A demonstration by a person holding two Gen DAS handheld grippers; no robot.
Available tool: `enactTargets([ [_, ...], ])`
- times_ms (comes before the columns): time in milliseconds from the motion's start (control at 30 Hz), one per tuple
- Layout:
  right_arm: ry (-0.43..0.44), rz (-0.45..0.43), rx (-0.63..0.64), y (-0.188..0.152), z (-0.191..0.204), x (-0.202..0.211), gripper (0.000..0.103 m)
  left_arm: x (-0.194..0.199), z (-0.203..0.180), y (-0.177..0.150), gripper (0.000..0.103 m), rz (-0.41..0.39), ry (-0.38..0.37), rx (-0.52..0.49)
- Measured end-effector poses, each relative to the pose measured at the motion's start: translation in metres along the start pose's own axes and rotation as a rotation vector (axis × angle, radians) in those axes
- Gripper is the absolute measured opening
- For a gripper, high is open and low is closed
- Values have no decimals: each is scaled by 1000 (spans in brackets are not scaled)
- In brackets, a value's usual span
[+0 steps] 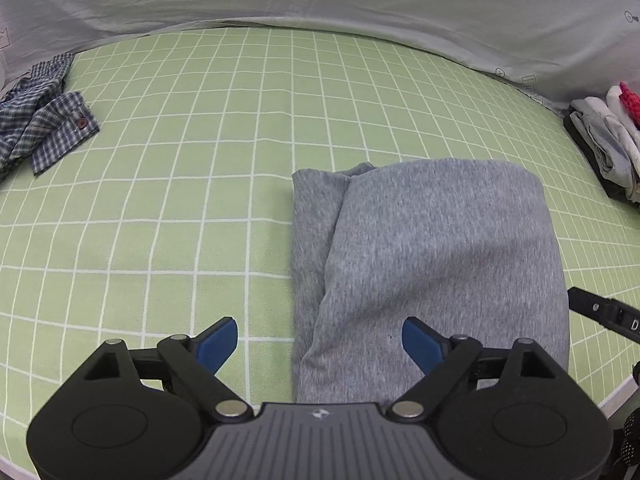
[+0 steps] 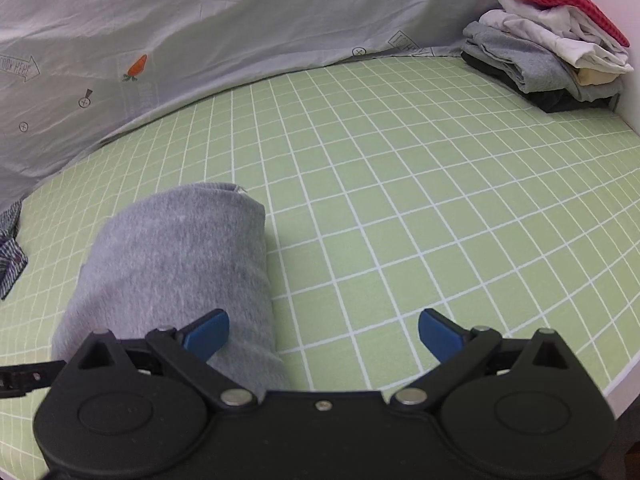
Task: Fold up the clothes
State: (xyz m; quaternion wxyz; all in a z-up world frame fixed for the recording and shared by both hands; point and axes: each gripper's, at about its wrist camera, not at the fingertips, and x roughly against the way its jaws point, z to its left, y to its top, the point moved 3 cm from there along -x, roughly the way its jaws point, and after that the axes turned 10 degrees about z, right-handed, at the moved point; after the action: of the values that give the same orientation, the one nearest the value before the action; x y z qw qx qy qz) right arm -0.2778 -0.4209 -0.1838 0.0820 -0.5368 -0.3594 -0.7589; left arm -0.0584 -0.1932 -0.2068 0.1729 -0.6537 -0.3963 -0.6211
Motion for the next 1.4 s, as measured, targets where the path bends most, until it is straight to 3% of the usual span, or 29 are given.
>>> enactTargets([
  [133, 75, 4, 48, -4, 22, 0, 103, -18, -3, 3, 90, 49, -8, -50],
  [267, 58, 72, 129, -12, 47, -18, 103, -32, -2, 4, 90, 89, -21, -78],
  [633, 100, 203, 22, -10, 54, -60, 103, -44, -8, 11, 93, 53, -23, -183],
  [667, 99, 207, 20, -10, 55, -60, 103, -45, -8, 12, 92, 47, -28, -179],
  [733, 97, 212, 16, -11, 56, -61, 102, -42, -7, 15, 73, 32, -66, -157],
  [800, 109, 216, 30, -12, 59, -60, 97, -40, -7, 18, 54, 36, -128, -112],
  [867, 130, 214, 36, -12, 59, -57, 87, -40, -9, 20, 46, 38, -150, -80],
  [933, 149, 210, 39, -12, 59, -54, 72, -39, -13, 21, 31, 33, -163, -71],
  [1000, 167, 199, 50, -12, 59, -49, 56, -36, -17, 22, 24, 26, -176, -62],
  [1067, 183, 177, 68, -12, 58, -42, 39, -32, -23, 24, 22, 24, -191, -55],
  [1133, 189, 153, 89, -11, 55, -35, 33, -26, -31, 29, 20, 18, -203, -47],
  [1267, 172, 74, 106, -1, 36, -14, 29, -13, -63, 40, 19, -17, -247, -62],
  [1400, 170, 23, 42, 15, -5, 4, 29, 2, -113, 48, 19, -54, -285, -119],
])
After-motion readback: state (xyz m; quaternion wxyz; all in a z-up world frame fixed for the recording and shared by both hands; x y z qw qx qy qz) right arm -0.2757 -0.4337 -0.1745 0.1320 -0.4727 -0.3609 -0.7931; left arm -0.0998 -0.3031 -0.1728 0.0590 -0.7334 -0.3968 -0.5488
